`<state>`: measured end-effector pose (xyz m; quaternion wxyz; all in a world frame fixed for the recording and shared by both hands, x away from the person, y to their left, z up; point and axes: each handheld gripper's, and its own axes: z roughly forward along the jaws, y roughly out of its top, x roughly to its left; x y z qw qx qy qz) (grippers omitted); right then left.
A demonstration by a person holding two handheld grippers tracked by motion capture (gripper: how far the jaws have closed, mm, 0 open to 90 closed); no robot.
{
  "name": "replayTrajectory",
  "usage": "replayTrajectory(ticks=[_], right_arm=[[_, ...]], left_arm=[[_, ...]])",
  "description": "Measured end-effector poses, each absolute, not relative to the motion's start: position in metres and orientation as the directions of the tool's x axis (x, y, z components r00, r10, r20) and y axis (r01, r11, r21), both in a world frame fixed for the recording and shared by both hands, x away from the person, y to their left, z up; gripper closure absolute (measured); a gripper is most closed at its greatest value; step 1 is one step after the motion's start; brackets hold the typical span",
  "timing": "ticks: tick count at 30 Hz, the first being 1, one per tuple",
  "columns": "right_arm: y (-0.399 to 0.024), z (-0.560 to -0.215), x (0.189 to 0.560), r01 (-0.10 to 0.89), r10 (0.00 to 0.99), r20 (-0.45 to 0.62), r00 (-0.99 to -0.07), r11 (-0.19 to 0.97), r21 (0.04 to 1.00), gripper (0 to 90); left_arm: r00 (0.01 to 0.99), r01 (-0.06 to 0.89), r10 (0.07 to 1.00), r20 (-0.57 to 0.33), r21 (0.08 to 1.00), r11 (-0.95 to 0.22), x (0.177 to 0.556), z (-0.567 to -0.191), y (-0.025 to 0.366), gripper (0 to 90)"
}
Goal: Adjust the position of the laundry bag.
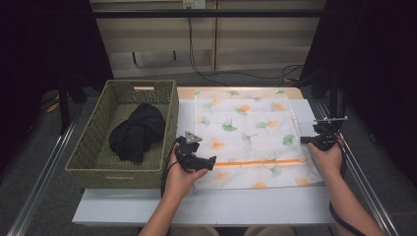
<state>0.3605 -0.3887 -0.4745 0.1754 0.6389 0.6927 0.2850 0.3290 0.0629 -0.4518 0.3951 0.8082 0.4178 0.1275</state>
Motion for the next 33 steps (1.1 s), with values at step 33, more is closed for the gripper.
replayTrajectory(ticks=[33], right_arm=[[-0.41,-0.473,0.348,0.785,0.991,0.123,-0.047,-0.039,0.618,75.2]], left_arm=[[0.627,0.576,0.77,-0.114,0.734,-0.361,0.329,-0.454,0.061,4.3]])
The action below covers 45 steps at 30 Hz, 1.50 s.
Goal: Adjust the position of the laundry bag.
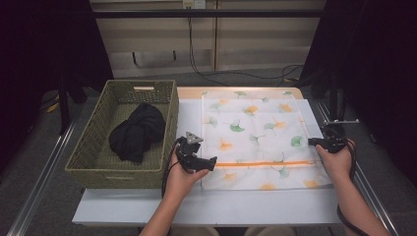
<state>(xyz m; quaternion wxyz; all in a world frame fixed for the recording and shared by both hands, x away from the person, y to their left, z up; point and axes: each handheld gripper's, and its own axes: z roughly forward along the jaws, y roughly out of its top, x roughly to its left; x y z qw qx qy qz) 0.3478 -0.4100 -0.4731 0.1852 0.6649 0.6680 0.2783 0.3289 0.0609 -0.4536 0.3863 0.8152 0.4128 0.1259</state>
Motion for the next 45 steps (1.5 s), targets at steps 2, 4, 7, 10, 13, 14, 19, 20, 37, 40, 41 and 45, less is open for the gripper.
replayTrajectory(ticks=[2,4,7,10,13,14,19,20,37,40,41,45], right_arm=[[-0.412,-0.473,0.347,0.78,0.992,0.111,-0.059,-0.024,0.625,69.0],[-0.413,-0.473,0.345,0.774,0.991,0.114,-0.074,-0.015,0.633,66.3],[-0.413,-0.473,0.344,0.771,0.991,0.104,-0.079,-0.005,0.637,58.6],[-0.412,-0.471,0.341,0.772,0.989,0.123,-0.076,-0.02,0.635,52.8],[-0.411,-0.47,0.34,0.771,0.987,0.129,-0.095,-0.009,0.637,45.7],[-0.41,-0.47,0.34,0.769,0.986,0.13,-0.108,0.0,0.639,44.1],[-0.405,-0.467,0.338,0.766,0.977,0.137,-0.16,0.036,0.642,32.7],[-0.403,-0.466,0.337,0.767,0.976,0.141,-0.163,0.036,0.64,31.2],[-0.393,-0.459,0.32,0.752,0.964,0.136,-0.227,0.085,0.654,20.2],[-0.392,-0.458,0.316,0.751,0.961,0.138,-0.238,0.092,0.654,19.4],[-0.391,-0.458,0.315,0.749,0.961,0.14,-0.239,0.091,0.656,19.3],[-0.389,-0.457,0.31,0.748,0.958,0.147,-0.248,0.093,0.657,18.9]], left_arm=[[0.624,0.579,0.772,-0.121,0.735,-0.353,0.329,-0.455,0.06,4.3],[0.627,0.58,0.77,-0.116,0.729,-0.363,0.329,-0.455,0.06,4.3],[0.625,0.58,0.772,-0.115,0.731,-0.36,0.329,-0.456,0.059,4.3],[0.623,0.585,0.771,-0.129,0.731,-0.351,0.329,-0.456,0.057,4.3],[0.622,0.585,0.773,-0.122,0.729,-0.355,0.329,-0.457,0.057,4.3],[0.625,0.586,0.77,-0.126,0.728,-0.356,0.329,-0.457,0.057,4.3],[0.625,0.586,0.77,-0.129,0.729,-0.354,0.33,-0.458,0.056,4.3],[0.625,0.585,0.77,-0.128,0.729,-0.354,0.33,-0.458,0.056,4.3],[0.628,0.59,0.767,-0.136,0.726,-0.354,0.331,-0.458,0.056,4.3],[0.629,0.589,0.765,-0.137,0.727,-0.354,0.331,-0.458,0.056,4.3],[0.63,0.588,0.765,-0.136,0.726,-0.356,0.331,-0.458,0.056,4.3],[0.634,0.588,0.761,-0.136,0.725,-0.36,0.332,-0.457,0.056,4.3]])
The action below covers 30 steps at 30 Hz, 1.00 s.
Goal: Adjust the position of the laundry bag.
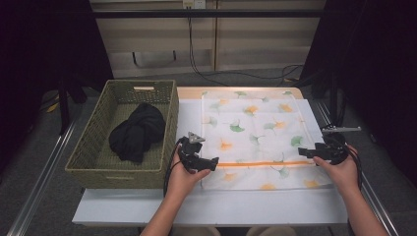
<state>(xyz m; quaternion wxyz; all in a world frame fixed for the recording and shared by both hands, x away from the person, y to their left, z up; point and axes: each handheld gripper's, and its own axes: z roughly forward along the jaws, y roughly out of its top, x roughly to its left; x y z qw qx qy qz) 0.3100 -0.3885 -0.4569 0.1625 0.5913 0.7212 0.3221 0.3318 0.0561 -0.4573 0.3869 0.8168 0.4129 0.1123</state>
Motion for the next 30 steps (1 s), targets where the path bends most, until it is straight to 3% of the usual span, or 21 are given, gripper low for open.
replayTrajectory(ticks=[30], right_arm=[[-0.395,-0.453,0.277,0.748,0.951,0.141,-0.276,0.12,0.653,18.8]], left_arm=[[0.64,0.588,0.756,-0.14,0.723,-0.364,0.333,-0.457,0.053,4.5]])
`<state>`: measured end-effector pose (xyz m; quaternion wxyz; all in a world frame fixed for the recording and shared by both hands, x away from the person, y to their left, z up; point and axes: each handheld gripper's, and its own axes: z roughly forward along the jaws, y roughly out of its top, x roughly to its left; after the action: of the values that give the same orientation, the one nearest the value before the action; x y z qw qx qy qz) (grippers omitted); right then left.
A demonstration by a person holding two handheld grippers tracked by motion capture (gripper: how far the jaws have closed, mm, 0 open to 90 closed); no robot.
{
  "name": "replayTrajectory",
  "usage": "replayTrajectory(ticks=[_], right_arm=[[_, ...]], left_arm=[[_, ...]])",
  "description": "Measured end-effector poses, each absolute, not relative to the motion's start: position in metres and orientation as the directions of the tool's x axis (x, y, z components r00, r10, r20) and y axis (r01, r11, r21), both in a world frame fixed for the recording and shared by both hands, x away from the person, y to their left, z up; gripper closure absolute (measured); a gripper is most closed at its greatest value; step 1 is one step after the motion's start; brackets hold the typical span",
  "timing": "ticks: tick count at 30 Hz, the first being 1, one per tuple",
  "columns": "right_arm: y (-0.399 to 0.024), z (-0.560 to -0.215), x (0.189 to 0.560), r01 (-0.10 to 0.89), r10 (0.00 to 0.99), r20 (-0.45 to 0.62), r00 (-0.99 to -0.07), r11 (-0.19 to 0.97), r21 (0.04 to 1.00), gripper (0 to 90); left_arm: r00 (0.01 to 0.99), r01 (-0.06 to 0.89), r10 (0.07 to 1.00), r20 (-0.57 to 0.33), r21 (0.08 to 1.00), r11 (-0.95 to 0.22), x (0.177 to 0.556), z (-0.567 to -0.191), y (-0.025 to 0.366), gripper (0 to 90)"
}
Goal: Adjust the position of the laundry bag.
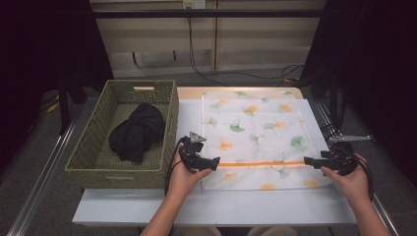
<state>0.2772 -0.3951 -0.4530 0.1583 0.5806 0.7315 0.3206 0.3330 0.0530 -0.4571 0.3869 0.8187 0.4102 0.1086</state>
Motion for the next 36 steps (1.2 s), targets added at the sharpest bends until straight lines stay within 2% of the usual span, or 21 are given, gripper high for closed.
replayTrajectory(ticks=[13,22,29,36], right_arm=[[-0.397,-0.456,0.263,0.745,0.949,0.138,-0.284,0.128,0.654,17.8],[-0.403,-0.452,0.256,0.745,0.95,0.151,-0.272,0.109,0.658,20.7],[-0.409,-0.453,0.252,0.748,0.952,0.15,-0.266,0.106,0.655,29.4],[-0.415,-0.453,0.248,0.744,0.954,0.162,-0.253,0.085,0.663,43.7]], left_arm=[[0.646,0.581,0.751,-0.134,0.724,-0.371,0.333,-0.457,0.052,4.6],[0.646,0.582,0.752,-0.133,0.723,-0.372,0.334,-0.457,0.05,4.6],[0.648,0.58,0.75,-0.136,0.726,-0.369,0.333,-0.458,0.047,4.6],[0.657,0.579,0.742,-0.134,0.72,-0.383,0.334,-0.459,0.043,4.6]])
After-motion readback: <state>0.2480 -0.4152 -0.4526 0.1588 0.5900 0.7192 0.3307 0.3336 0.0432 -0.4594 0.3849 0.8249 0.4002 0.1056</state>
